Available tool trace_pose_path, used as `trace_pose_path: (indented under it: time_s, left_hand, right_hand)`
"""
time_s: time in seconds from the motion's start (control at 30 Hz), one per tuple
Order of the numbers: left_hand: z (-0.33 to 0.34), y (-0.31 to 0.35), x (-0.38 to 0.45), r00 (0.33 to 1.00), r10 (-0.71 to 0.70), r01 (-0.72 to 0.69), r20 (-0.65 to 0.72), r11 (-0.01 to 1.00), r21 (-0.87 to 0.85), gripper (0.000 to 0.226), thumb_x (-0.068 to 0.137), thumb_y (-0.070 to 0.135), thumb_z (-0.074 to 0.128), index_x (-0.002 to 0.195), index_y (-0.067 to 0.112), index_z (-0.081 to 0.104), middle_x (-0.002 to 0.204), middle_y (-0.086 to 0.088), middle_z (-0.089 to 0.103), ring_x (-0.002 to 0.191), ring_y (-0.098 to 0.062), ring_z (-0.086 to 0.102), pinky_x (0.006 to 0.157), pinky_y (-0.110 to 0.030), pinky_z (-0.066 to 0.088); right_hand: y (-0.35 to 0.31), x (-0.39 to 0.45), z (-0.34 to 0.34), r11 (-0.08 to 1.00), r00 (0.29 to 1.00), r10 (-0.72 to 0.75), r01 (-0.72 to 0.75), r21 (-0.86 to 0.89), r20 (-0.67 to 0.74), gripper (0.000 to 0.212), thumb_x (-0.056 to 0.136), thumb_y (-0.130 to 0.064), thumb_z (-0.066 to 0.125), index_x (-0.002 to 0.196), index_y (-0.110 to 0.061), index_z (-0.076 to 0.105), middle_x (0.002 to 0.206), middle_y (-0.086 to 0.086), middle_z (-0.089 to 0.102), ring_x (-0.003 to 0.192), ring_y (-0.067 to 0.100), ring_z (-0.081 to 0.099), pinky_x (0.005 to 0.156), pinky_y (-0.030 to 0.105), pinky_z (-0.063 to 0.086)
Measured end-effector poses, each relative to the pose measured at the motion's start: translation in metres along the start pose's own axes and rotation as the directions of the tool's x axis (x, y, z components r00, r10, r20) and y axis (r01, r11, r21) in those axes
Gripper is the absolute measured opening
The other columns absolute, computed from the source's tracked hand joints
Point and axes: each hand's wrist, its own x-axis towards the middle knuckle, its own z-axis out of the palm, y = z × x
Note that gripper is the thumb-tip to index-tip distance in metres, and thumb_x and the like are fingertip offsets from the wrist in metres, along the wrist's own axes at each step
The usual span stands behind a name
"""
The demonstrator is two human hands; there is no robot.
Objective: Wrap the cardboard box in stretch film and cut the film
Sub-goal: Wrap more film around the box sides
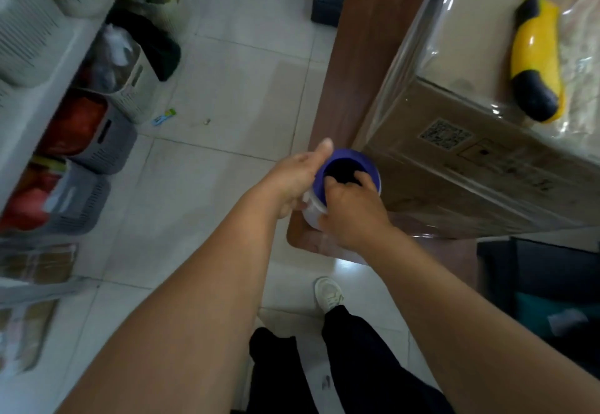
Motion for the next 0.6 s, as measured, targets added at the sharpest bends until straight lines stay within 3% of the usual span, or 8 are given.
trace_pose_path:
  time_s: [0.1,0.17,0.23,0.33,0.43,0.6]
  left_hand:
    - [-0.003,0.014,0.005,0.998,0.063,-0.062,0.005,0.967,0.249,0.026,0.087,0.044,0.063,0.105,0.026,0.059,0.109,-0.002,0.065,0.097,-0.019,0.061,0.081,-0.036,0.051]
    - [-0.002,0.021,0.011,0.995,0.097,-0.101,0.03,0.941,0.324,0.028,0.088,0.036,0.065,0.112,0.024,0.059,0.105,0.003,0.061,0.089,-0.014,0.061,0.072,-0.029,0.05]
    - [0.0,0.027,0.018,0.988,0.125,-0.15,0.086,0.905,0.399,0.043,0.088,0.032,0.065,0.128,0.021,0.054,0.107,0.005,0.056,0.095,-0.014,0.058,0.079,-0.028,0.049]
    - [0.002,0.034,0.029,0.97,0.17,-0.237,0.173,0.816,0.527,0.052,0.084,0.033,0.07,0.132,0.022,0.053,0.121,0.003,0.06,0.106,-0.015,0.059,0.095,-0.032,0.048]
    - [0.006,0.043,0.035,0.949,0.201,-0.315,0.244,0.647,0.694,0.047,0.083,0.034,0.071,0.126,0.021,0.058,0.12,0.0,0.063,0.106,-0.016,0.06,0.097,-0.034,0.048]
    - [0.009,0.053,0.042,0.892,0.273,-0.432,0.359,0.29,0.854,0.033,0.086,0.039,0.063,0.113,0.02,0.063,0.105,0.0,0.066,0.089,-0.016,0.058,0.076,-0.028,0.045]
  right_hand:
    - [-0.005,0.002,-0.004,0.998,0.997,0.052,-0.053,0.015,0.051,0.04,0.088,-0.023,0.052,0.127,-0.012,0.047,0.112,0.005,0.064,0.11,0.024,0.055,0.117,0.035,0.01]
    - [-0.004,0.003,-0.006,0.997,0.995,0.067,-0.069,0.02,0.073,0.043,0.088,-0.021,0.053,0.129,-0.012,0.046,0.116,0.005,0.063,0.115,0.023,0.052,0.116,0.034,0.01]
    - [-0.002,0.004,-0.006,0.996,0.994,0.075,-0.079,0.043,0.082,0.042,0.087,-0.02,0.053,0.128,-0.013,0.047,0.119,0.005,0.062,0.118,0.023,0.05,0.115,0.033,0.012]
    - [0.001,0.01,-0.005,0.988,0.983,0.1,-0.116,0.1,0.152,0.051,0.088,-0.02,0.056,0.136,-0.012,0.041,0.132,0.008,0.054,0.128,0.028,0.041,0.115,0.034,0.02]
    - [0.002,0.013,-0.005,0.978,0.974,0.13,-0.157,0.138,0.184,0.059,0.088,-0.023,0.058,0.142,-0.012,0.035,0.14,0.008,0.047,0.134,0.03,0.033,0.116,0.035,0.022]
    - [-0.002,0.013,-0.002,0.962,0.971,0.189,-0.214,0.169,0.148,0.049,0.083,-0.022,0.061,0.129,-0.014,0.046,0.125,0.005,0.058,0.124,0.026,0.04,0.113,0.032,0.021]
